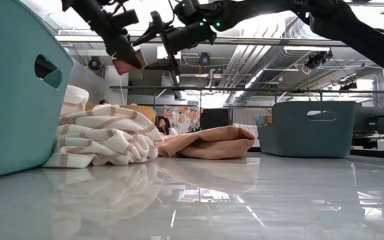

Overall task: Sort spices by type
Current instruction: Put the right red seasoning can into the yellow bin

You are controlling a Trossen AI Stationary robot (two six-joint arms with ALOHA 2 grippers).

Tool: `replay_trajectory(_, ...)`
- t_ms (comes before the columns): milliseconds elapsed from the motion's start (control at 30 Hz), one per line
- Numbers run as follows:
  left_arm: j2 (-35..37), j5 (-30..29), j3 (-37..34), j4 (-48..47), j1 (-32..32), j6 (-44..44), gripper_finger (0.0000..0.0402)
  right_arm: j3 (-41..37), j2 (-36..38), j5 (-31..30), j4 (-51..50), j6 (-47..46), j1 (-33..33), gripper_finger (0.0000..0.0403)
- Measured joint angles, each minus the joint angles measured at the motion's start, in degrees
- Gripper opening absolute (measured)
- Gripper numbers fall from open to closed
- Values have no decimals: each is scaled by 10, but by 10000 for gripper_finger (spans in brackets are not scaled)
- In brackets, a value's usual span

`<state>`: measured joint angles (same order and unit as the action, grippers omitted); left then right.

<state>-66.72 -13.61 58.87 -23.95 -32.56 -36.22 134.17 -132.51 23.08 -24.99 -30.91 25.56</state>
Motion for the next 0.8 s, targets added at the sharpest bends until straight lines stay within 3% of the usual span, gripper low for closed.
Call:
replay_trajectory(300,0,30,0,19,0,21,271,0,0,-8,2,-7,-12,345)
replay_trajectory(400,0,30,0,20,0,21,271,0,0,-18,0,-11,-16,311)
replay_trajectory(567,0,22,0,20,2,14,274,0,0,-40,0,-34,-20,215)
replay_trajectory(800,0,-25,0,38,24,-4,296,0,1,-32,6,-18,-15,215)
